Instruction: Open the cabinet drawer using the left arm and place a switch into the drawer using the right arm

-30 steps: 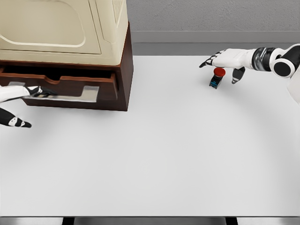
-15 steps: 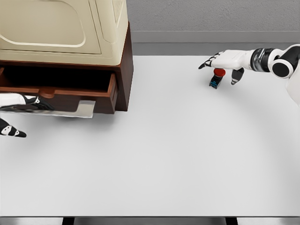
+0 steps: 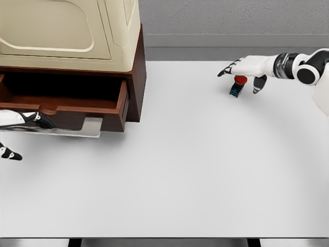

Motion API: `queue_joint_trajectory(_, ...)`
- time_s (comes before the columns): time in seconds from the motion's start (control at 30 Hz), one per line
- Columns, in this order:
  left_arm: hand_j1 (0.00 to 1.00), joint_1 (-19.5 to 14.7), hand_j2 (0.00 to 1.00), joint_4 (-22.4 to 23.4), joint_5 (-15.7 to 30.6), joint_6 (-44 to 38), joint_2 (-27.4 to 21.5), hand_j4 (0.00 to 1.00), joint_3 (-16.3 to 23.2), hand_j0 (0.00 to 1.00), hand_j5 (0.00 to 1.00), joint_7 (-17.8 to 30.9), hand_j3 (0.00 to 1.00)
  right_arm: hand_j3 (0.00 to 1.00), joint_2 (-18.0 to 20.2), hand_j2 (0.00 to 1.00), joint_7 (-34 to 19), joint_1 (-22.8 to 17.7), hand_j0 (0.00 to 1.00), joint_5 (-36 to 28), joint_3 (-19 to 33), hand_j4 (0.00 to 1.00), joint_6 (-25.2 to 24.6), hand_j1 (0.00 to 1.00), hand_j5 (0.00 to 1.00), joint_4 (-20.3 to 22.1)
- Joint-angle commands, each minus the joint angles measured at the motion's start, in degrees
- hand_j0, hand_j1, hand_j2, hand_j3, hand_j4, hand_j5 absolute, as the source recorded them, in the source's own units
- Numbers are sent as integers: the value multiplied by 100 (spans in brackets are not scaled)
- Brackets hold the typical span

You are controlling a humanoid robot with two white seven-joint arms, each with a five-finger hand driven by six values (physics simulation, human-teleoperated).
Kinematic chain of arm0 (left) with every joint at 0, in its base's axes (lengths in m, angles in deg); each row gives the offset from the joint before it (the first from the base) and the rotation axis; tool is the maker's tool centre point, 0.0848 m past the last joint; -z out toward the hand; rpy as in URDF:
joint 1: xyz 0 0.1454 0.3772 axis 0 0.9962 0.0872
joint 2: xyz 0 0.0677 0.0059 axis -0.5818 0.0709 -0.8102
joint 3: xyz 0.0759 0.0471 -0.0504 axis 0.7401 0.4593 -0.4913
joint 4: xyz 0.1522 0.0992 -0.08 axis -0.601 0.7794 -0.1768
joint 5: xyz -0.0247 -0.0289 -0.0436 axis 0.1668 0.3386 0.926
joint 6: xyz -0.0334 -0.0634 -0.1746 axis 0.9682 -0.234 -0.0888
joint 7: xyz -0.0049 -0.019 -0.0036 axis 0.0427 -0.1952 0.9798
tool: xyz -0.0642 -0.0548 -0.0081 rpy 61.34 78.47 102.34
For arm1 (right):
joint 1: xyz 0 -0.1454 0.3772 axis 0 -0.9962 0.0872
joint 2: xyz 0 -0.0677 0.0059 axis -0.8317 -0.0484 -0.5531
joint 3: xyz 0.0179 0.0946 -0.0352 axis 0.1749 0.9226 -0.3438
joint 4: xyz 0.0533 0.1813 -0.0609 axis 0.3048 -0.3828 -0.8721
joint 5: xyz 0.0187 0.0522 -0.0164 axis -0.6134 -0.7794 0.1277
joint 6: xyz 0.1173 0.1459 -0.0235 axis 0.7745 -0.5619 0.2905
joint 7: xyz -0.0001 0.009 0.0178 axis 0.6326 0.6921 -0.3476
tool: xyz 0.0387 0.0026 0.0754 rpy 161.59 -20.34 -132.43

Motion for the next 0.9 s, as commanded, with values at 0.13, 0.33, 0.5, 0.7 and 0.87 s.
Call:
queue_joint_trajectory(0.13,80,-3,80,-49,843,-68,-64,80,-258,80,80,-160,80,100,-8,100,2,9,100,88,-3,100,-14,100,100,-77)
queue_joint_trajectory(0.33,88,-3,88,-49,861,-41,-82,88,-311,88,88,-160,88,100,-52,100,2,44,100,88,-3,100,-14,100,100,-156)
queue_joint_trajectory(0.5,92,-12,92,-41,861,20,-108,92,-364,92,92,-160,92,99,-114,99,2,79,99,88,-3,99,-14,99,99,-235)
queue_joint_trajectory(0.7,92,-12,92,-49,949,29,-117,92,-434,92,92,-160,92,82,-114,82,2,88,82,80,6,82,-14,82,82,-244)
queue_joint_trajectory(0.87,92,-12,92,-41,1371,178,-284,92,-566,92,92,-160,92,96,-114,96,2,88,96,80,-3,96,-14,96,96,-253)
